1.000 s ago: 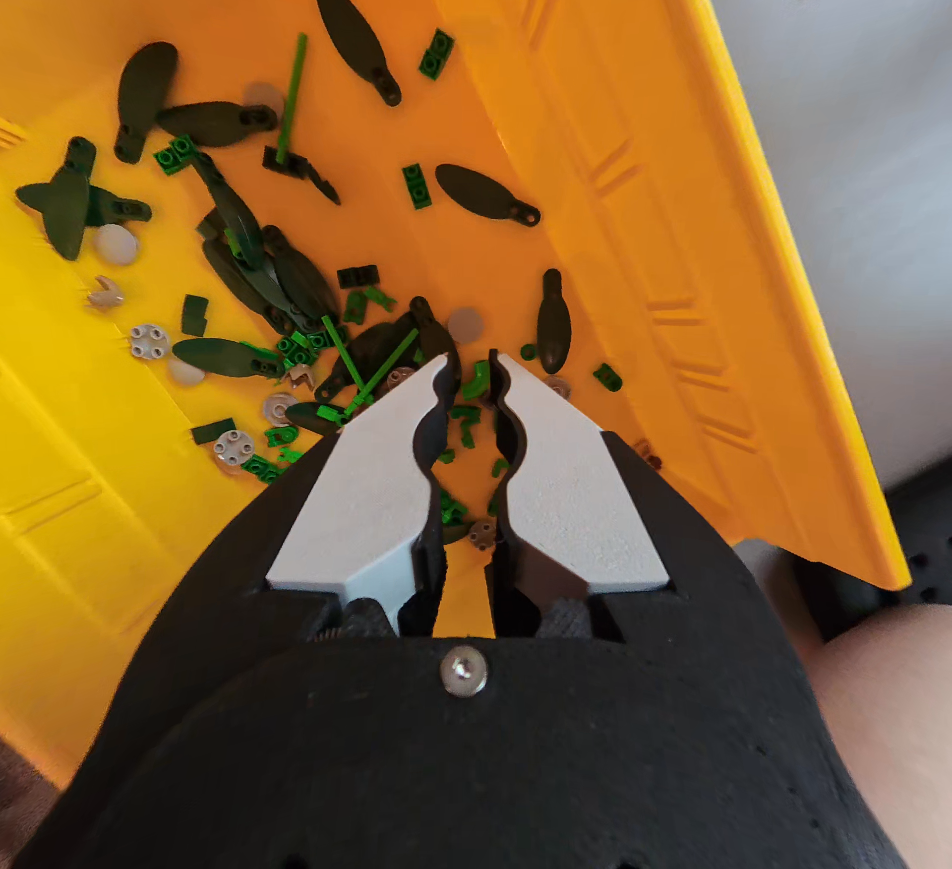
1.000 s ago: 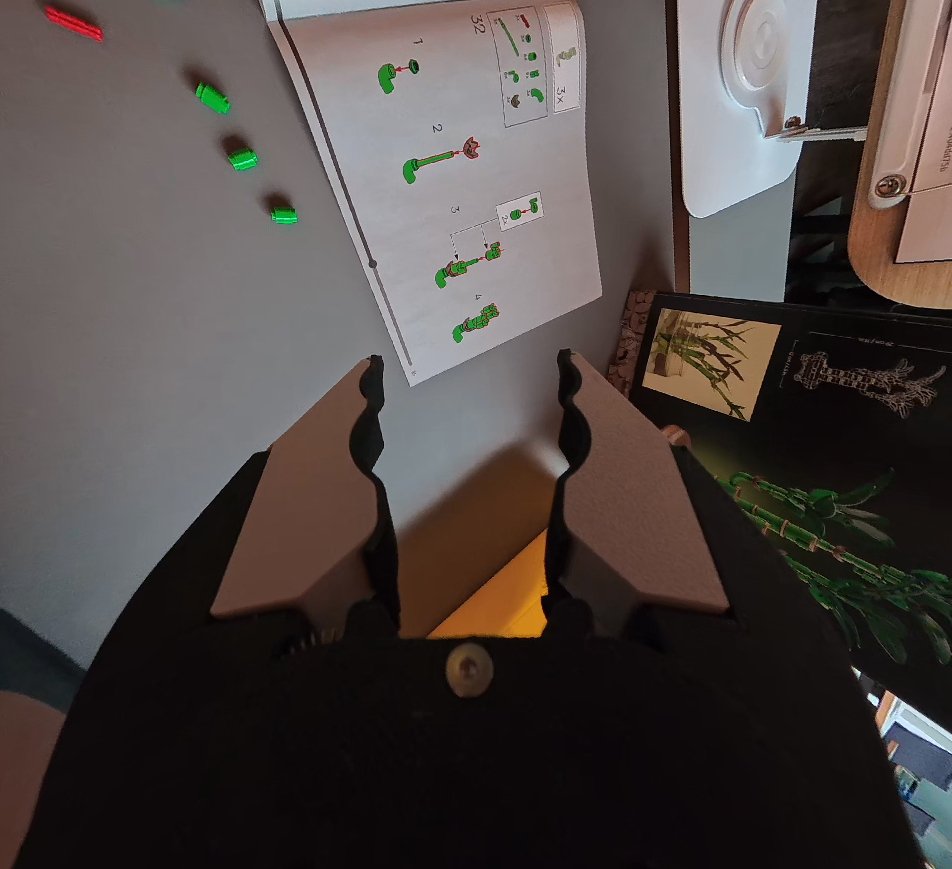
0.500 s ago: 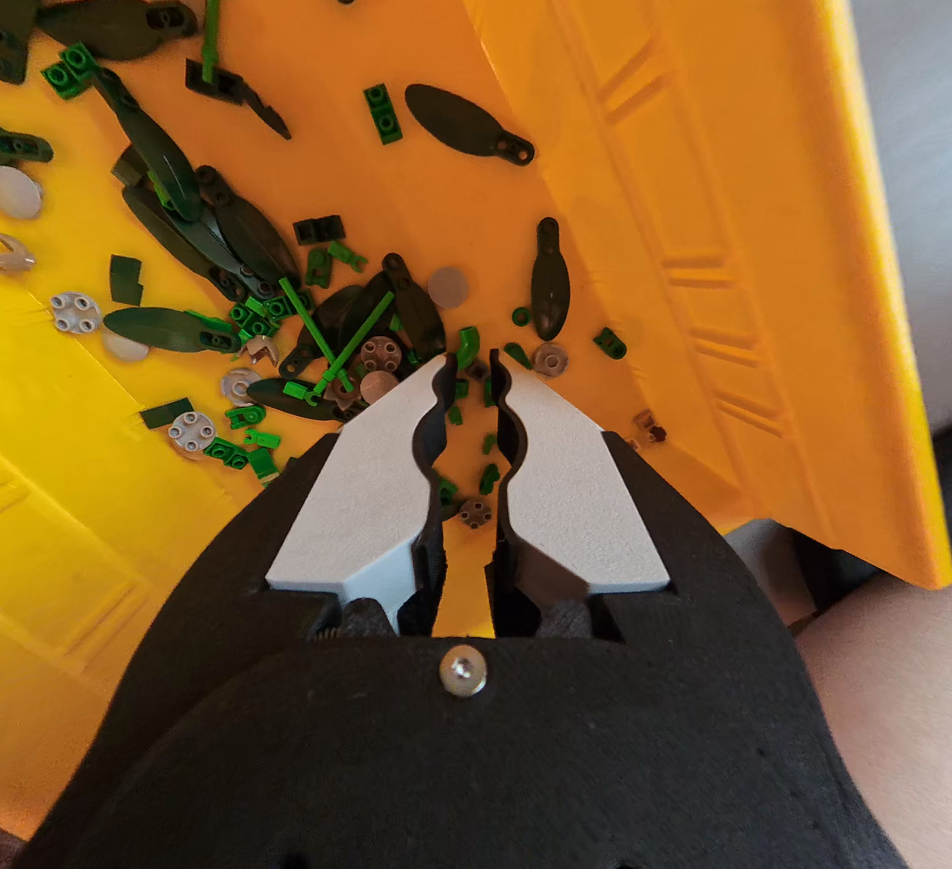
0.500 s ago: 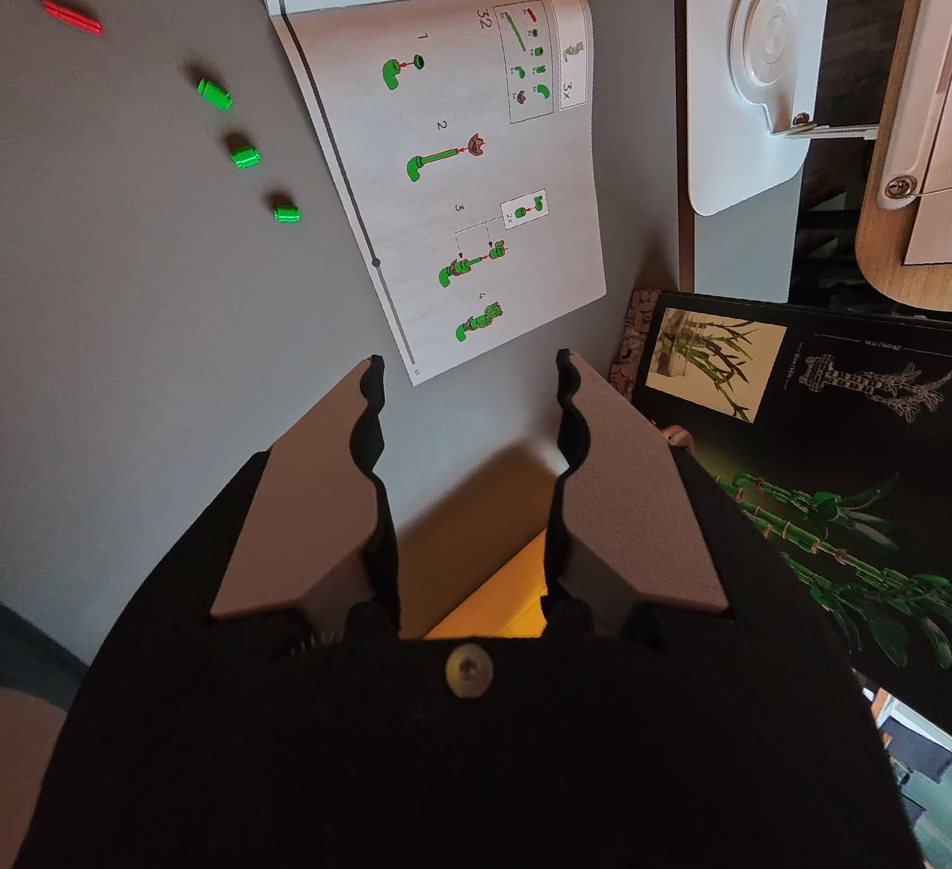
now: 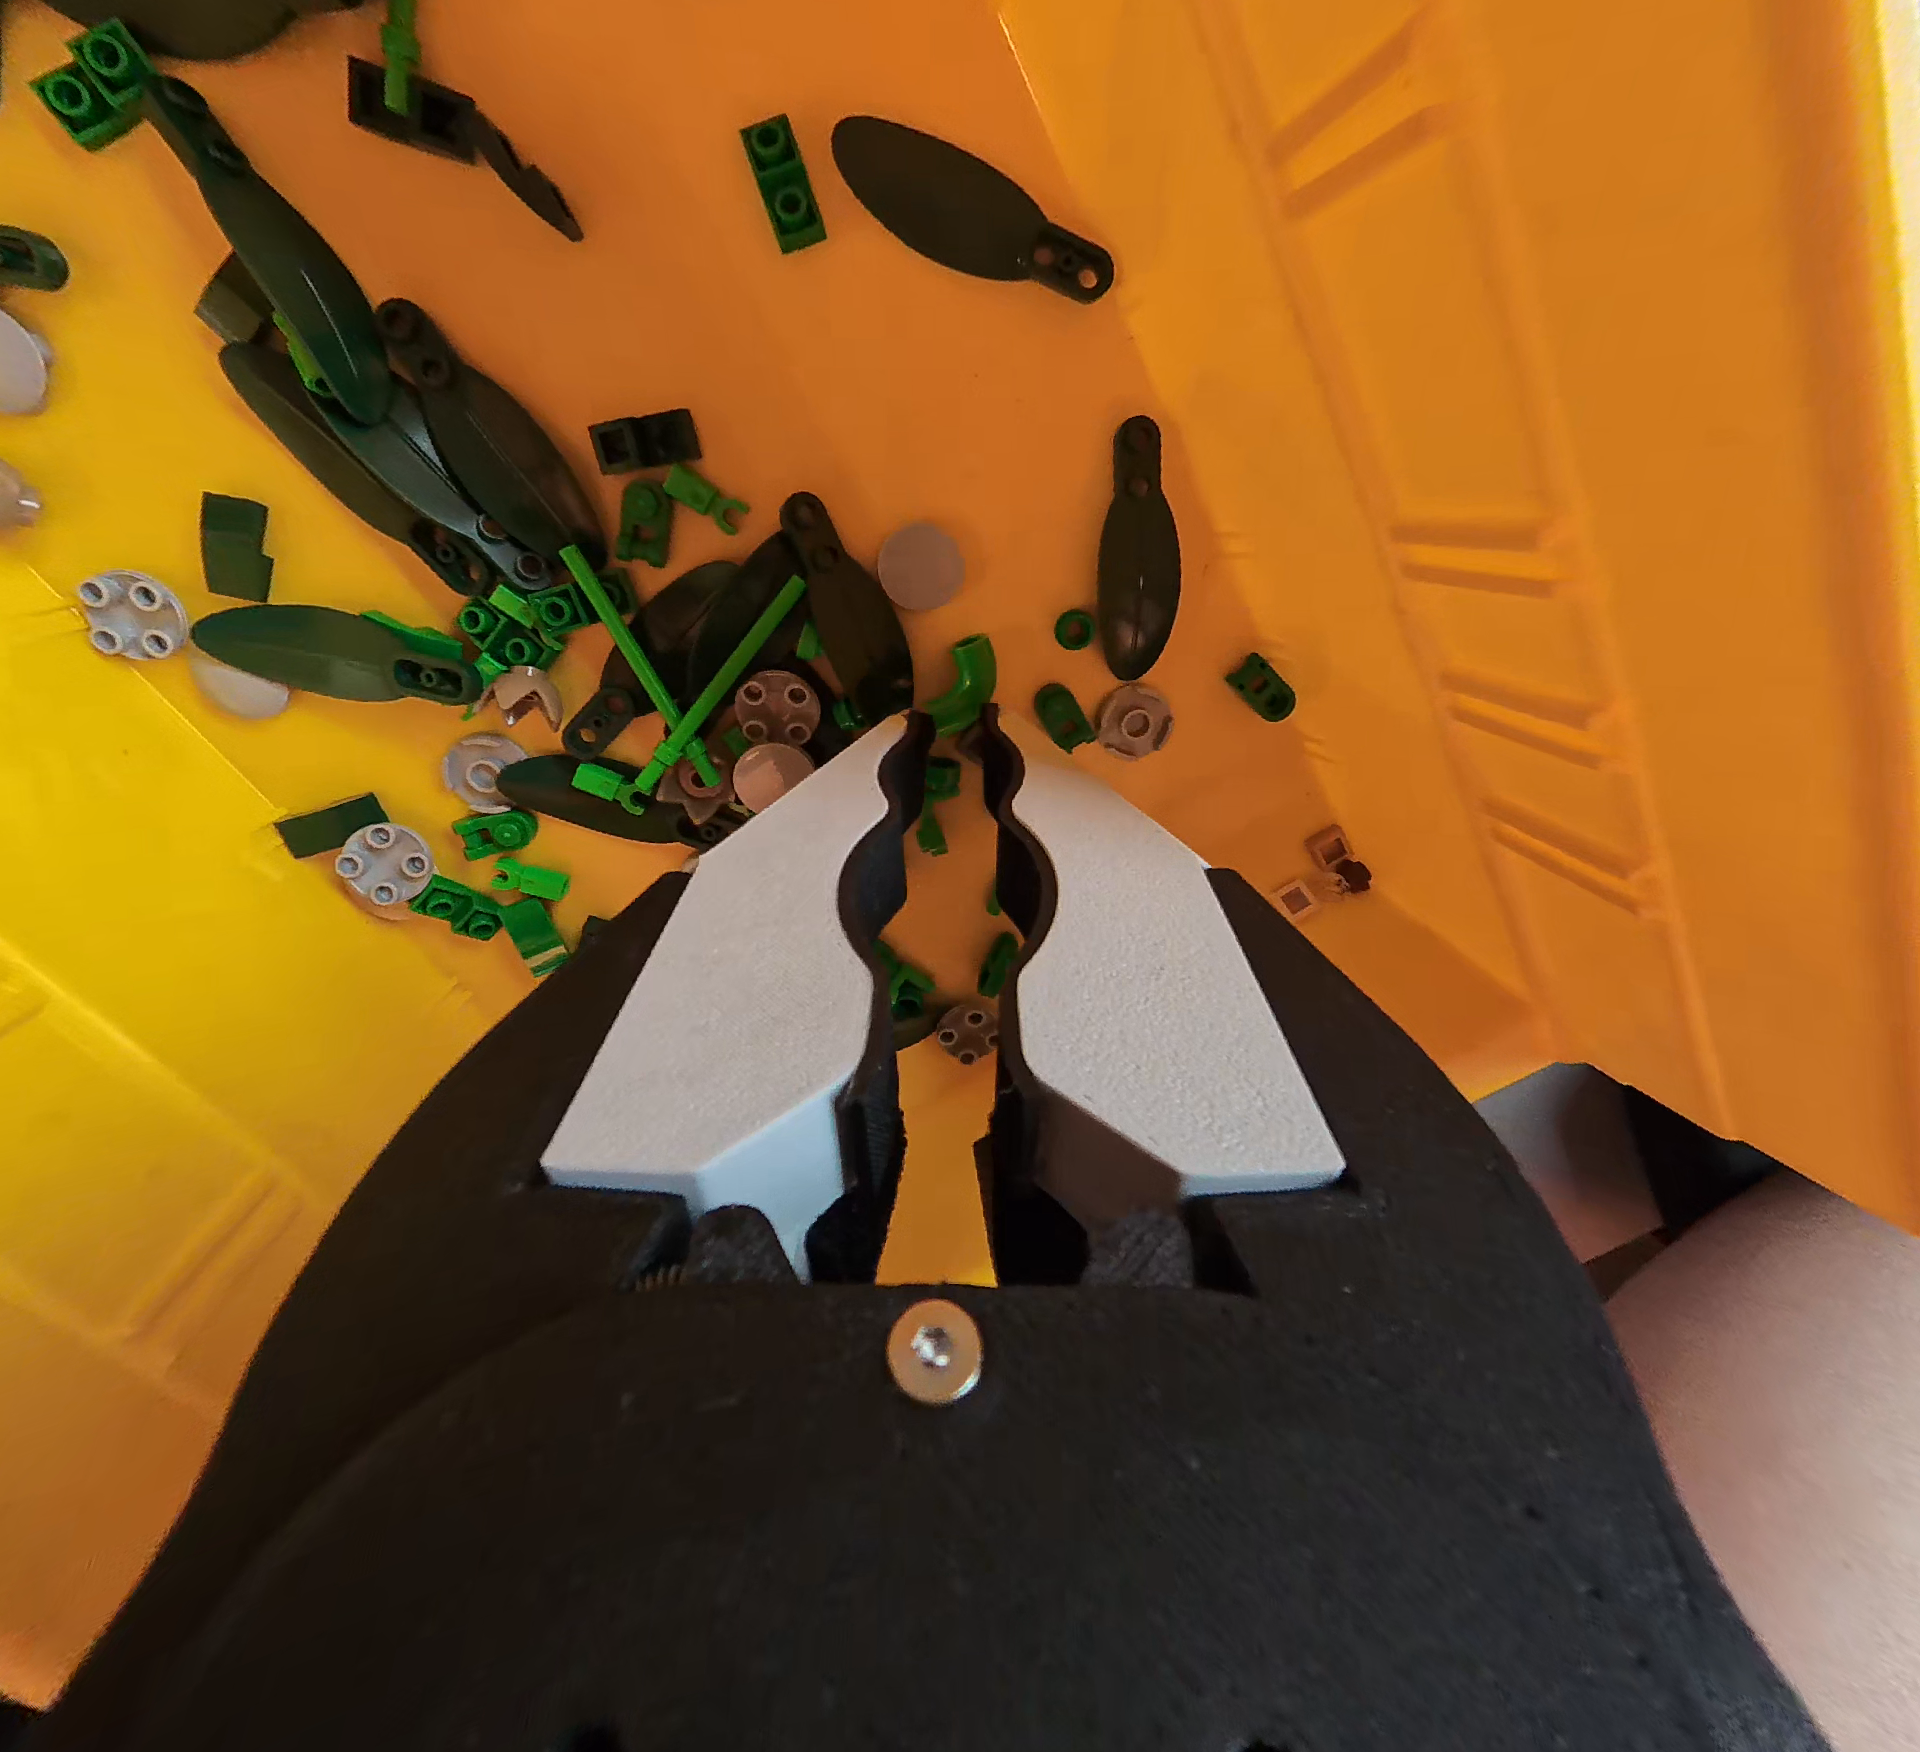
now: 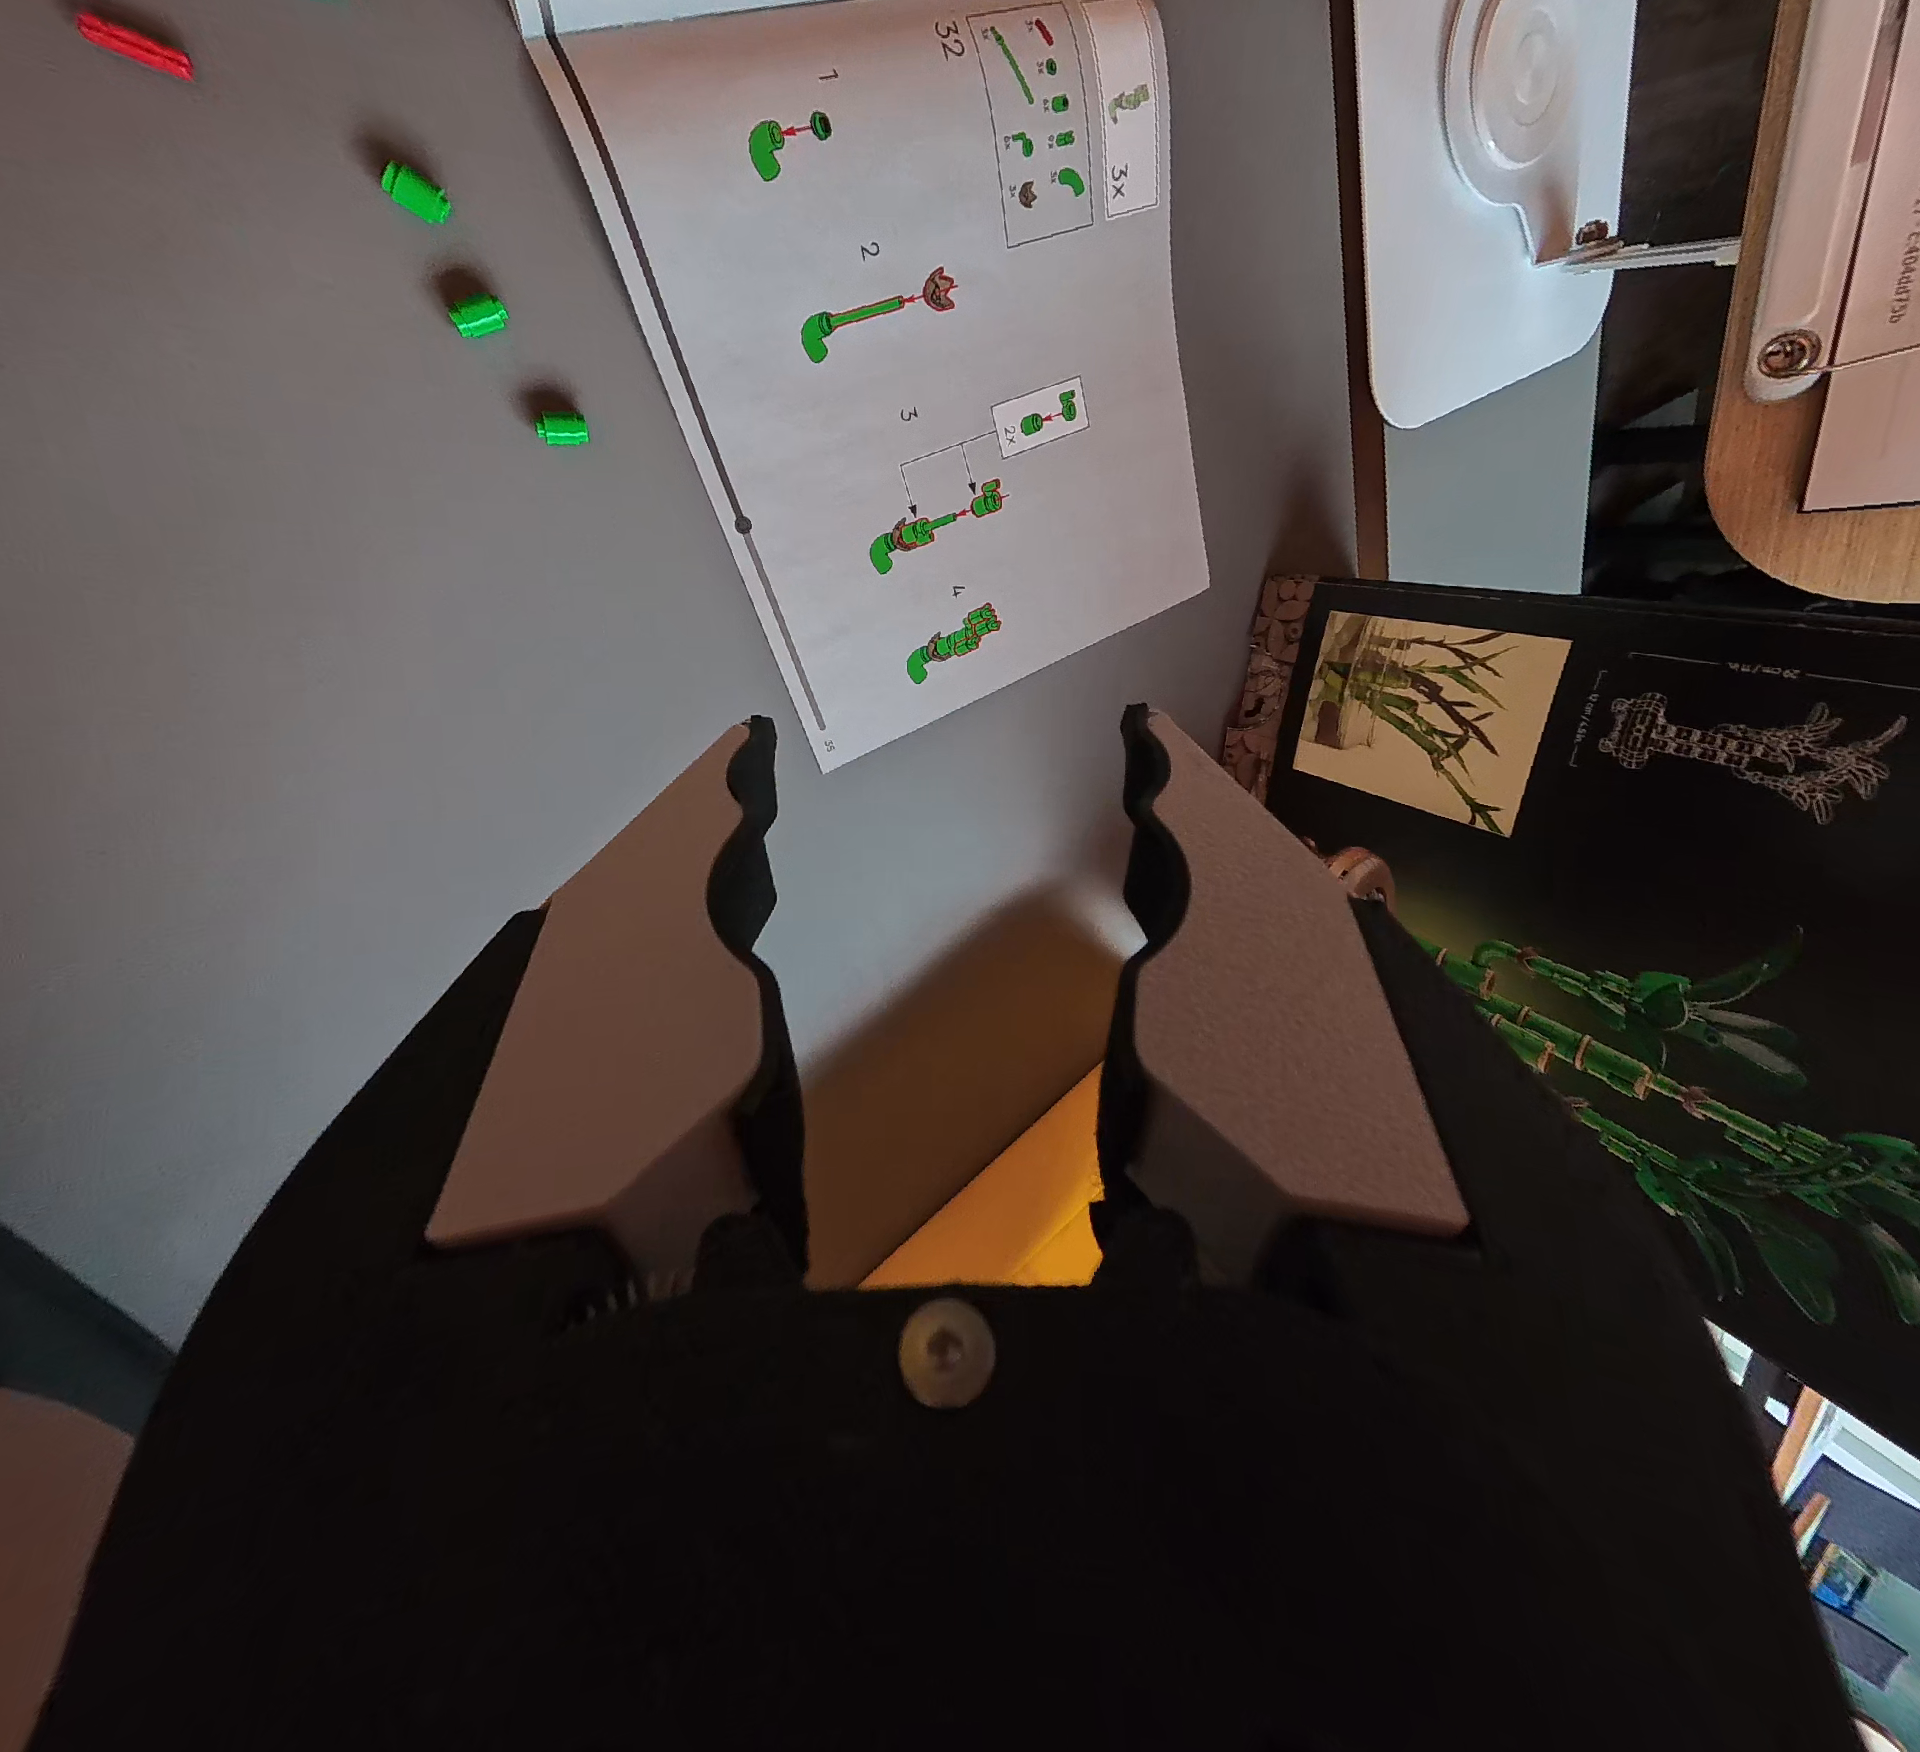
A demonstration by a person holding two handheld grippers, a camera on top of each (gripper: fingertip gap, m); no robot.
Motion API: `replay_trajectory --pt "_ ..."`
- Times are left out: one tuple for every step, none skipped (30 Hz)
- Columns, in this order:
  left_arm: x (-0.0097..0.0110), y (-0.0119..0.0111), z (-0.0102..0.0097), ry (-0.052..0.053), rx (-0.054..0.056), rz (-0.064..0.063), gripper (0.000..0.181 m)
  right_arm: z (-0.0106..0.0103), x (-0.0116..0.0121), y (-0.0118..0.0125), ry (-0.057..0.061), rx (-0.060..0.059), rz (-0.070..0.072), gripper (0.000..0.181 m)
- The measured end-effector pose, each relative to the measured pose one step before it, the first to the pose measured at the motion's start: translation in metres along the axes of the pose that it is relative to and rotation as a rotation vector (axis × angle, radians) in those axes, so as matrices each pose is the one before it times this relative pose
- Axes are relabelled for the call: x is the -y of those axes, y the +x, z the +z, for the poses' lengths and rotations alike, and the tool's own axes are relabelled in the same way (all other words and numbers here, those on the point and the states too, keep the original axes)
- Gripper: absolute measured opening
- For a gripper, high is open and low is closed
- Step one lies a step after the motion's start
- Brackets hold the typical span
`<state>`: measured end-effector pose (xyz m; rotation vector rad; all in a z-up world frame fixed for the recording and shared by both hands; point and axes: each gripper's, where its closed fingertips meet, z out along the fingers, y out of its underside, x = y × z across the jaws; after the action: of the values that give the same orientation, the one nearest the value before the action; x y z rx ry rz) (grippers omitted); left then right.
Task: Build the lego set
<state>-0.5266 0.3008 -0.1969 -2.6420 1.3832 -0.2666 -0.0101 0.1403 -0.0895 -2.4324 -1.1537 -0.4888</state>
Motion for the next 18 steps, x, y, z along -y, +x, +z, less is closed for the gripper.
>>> replay_trajectory --pt "-0.00033 0.00014 0.00005 -0.0029 0.0005 0.0013 0.008 -0.00012 -0.00001 0.00001 0.0002 0.0000 -0.0005 0.067" --pt "-0.00006 -0.00007 -0.00016 -0.0023 0.0031 0.0024 0.007 0.00004 -0.00001 -0.00002 -0.0005 -0.0004 -0.0005 0.067" --pt "0.00019 0.00011 0.00003 -0.0013 0.0016 0.0023 0.008 -0.00006 0.00002 -0.00020 0.0000 0.0007 -0.0002 0.067" --pt "0.00020 -0.00004 0.00010 -0.0018 0.0015 0.0021 0.008 0.00000 0.00001 -0.00001 0.0000 0.0002 -0.0002 0.067" --pt "0.00040 -0.00020 0.00009 -0.0006 0.0027 0.0022 0.008 0.00016 -0.00011 0.00000 -0.0009 -0.0001 -0.0001 0.067" --pt "0.00013 0.00018 0.00010 -0.0016 0.0009 0.0026 0.008 0.00004 -0.00014 -0.00004 -0.0013 0.0004 0.0000 0.067" --pt "0.00026 -0.00013 0.00006 -0.0006 0.0021 0.0028 0.008 0.00017 -0.00008 -0.00004 -0.0007 0.0002 -0.0002 0.067" --pt "0.00045 0.00004 -0.00004 0.0008 0.0018 0.0023 0.008 0.00000 -0.00001 -0.00003 0.0000 0.0003 -0.0002 0.067" --pt "0.00033 0.00072 0.00009 -0.0002 -0.0035 0.0019 0.007 0.00008 -0.00003 -0.00008 0.0000 0.0004 -0.0002 0.067" --pt "0.00038 0.00035 -0.00006 0.0007 0.0001 0.0025 0.007 -0.00008 0.00015 0.00016 0.0003 -0.0009 -0.0007 0.067" --pt "0.00011 -0.00019 -0.00017 -0.0007 0.0039 0.0018 0.007 -0.00017 0.00008 0.00004 0.0007 0.0000 -0.0002 0.067" --pt "-0.00036 -0.00051 -0.00044 -0.0019 0.0057 -0.0002 0.007 -0.00018 0.00015 0.00010 0.0016 0.0001 0.0002 0.067" --pt "-0.00010 -0.00053 -0.00070 0.0008 0.0044 -0.0006 0.007 -0.00016 0.00003 0.00003 0.0013 -0.0004 0.0006 0.067" --pt "0.00070 0.00040 -0.00117 0.0071 0.0001 0.0015 0.007 -0.00007 -0.00016 0.00007 -0.0002 0.0003 0.0007 0.067" --pt "0.00108 0.00061 -0.00123 0.0089 -0.0013 0.0022 0.007 0.00005 -0.00019 0.00007 -0.0007 -0.0004 -0.0001 0.067" --pt "0.00083 0.00044 -0.00127 0.0064 0.0012 0.0024 0.006 0.00012 -0.00011 0.00002 -0.0005 0.0001 0.0006 0.067" --pt "0.00088 0.00120 -0.00089 0.0048 -0.0026 0.0039 0.006 0.00025 -0.00001 -0.00015 -0.0010 0.0012 0.0011 0.067" --pt "0.00102 0.00169 -0.00037 0.0034 -0.0049 0.0069 0.006 0.00026 0.00000 -0.00030 -0.0020 0.0005 -0.0002 0.067"
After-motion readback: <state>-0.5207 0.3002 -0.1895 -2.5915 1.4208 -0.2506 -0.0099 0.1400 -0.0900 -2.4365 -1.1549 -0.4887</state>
